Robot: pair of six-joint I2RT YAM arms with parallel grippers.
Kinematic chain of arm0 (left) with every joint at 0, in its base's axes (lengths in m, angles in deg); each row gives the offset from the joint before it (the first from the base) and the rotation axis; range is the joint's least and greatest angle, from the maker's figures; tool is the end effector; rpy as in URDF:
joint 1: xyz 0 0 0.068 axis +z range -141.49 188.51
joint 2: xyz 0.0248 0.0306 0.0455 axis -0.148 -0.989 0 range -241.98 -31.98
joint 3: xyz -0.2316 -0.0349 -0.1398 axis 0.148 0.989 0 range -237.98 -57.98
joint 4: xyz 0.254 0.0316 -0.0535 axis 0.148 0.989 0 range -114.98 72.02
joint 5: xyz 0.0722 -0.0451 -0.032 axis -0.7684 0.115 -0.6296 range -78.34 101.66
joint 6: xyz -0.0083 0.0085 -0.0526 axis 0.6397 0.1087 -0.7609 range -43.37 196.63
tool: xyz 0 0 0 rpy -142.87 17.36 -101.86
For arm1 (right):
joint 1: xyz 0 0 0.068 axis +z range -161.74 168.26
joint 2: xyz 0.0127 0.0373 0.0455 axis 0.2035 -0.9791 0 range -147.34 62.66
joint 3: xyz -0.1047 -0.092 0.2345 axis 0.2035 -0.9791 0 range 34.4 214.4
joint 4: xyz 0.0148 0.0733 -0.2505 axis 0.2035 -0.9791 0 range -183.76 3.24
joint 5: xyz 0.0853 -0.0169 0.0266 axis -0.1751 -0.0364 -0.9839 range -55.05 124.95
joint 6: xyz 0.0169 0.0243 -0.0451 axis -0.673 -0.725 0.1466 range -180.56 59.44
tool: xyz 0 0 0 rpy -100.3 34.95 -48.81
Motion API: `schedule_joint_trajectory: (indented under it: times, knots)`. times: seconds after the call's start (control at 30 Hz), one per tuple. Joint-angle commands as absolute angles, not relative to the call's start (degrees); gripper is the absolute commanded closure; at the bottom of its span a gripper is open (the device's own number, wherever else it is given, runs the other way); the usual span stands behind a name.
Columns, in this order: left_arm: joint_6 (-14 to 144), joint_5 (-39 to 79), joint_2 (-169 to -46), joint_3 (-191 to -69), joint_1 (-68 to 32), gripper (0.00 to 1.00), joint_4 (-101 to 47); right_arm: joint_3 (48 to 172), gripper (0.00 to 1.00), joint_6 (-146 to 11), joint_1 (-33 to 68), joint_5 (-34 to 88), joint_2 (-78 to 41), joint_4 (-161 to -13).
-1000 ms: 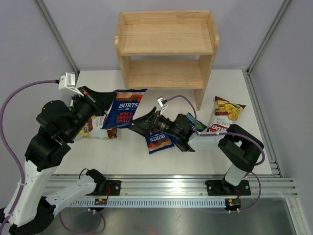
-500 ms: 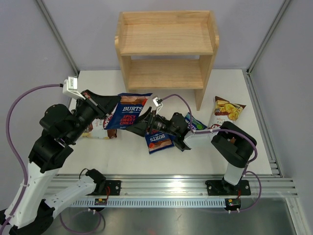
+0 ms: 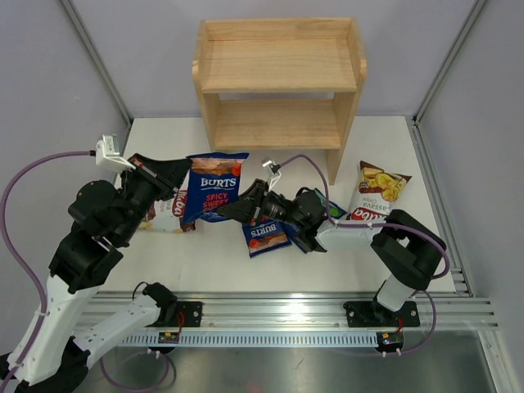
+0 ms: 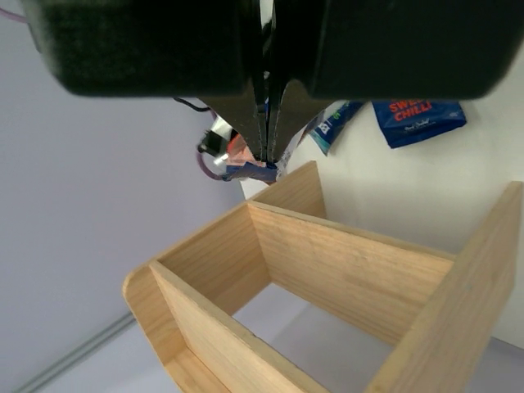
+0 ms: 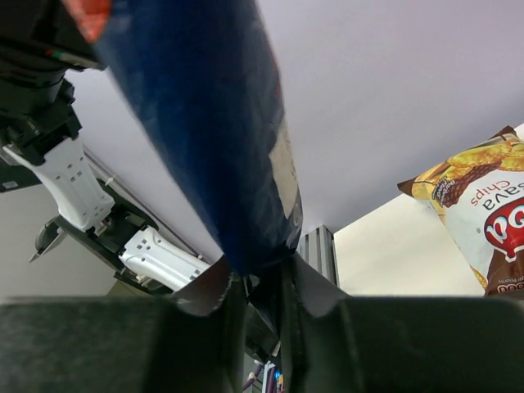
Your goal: Place and organize the chips bags onto the shelf
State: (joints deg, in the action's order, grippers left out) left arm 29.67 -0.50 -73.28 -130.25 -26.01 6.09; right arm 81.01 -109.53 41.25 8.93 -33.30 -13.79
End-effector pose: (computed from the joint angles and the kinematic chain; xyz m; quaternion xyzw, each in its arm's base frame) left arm 0.0947 -0.0560 0.4651 -0.1507 0.6915 -0.4016 0.5812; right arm 0.1981 0.2886 0.2717 -0.2070 0.5264 0.7111 0.4176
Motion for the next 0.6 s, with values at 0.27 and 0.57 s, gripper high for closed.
schedule_joint_trajectory:
  times: [0.27, 0.57]
  knots:
    - [38.5, -15.1, -78.8, -139.8, -26.1, 1.0, 10.4, 80.8, 1.0, -111.2, 42.0, 5.4, -20.9, -19.8]
    - [45.0, -23.3, -85.1, -151.1, -26.1, 0.46, 19.0, 90.5, 1.0, -104.9, 41.9, 12.0, -9.0, -71.1]
